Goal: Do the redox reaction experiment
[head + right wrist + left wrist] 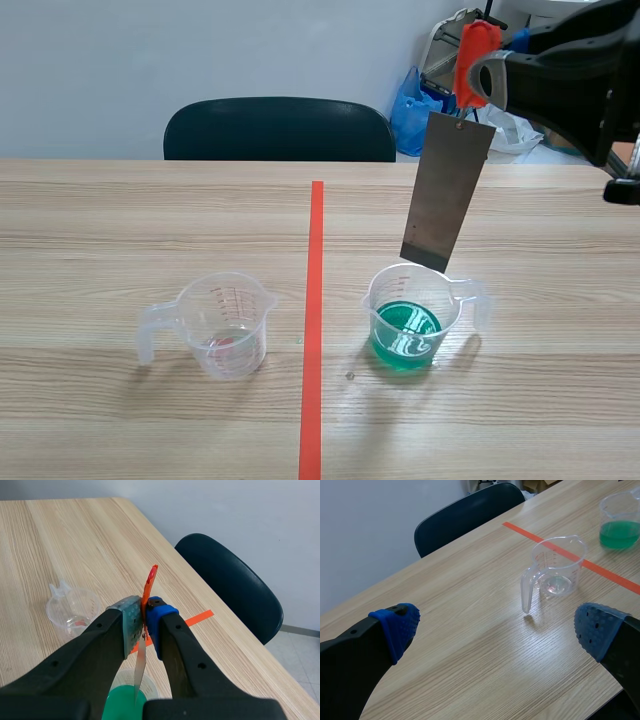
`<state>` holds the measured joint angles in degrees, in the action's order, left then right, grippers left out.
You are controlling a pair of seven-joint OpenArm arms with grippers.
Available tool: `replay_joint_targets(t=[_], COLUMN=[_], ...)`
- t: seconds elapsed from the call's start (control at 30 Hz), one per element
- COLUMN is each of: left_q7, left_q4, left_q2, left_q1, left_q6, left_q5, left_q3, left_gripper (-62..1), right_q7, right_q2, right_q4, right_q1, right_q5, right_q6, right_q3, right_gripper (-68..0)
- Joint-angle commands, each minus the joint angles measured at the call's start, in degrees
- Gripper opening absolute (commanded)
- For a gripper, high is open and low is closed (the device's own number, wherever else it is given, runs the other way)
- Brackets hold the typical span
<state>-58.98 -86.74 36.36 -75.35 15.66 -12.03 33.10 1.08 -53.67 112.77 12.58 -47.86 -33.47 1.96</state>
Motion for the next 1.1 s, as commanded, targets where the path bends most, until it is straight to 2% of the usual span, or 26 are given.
replay_joint_targets(t=[0.0,0.8,1.07], left_q7=[-1.62,-1.62,-1.42], left_q4=[-0.44,-0.44,-0.44], left_q2=[-0.28,-0.31,-0.31], left_q1=[-0.09,-0.09,-0.09], left_q6=[0.11,0.13,0.11], left_q5=[-0.59,-0.59,-0.55], left_q3=[0.46,0.46,0.46], left_gripper=[1.4,1.4,1.4], right_q7=[-1.22,-0.33,-0.20], right_q2=[-0.42,0.04,1.86], right_q4=[0.79,0.79,0.79], right_q1=[-0.83,-0.37,0.13], right_q5=[-0.57,-0.48,1.90], right_q6=[0.17,0.20,0.17], right_q3=[-0.13,-0.02,1.70], right_gripper=[-66.9,-66.9,-66.9])
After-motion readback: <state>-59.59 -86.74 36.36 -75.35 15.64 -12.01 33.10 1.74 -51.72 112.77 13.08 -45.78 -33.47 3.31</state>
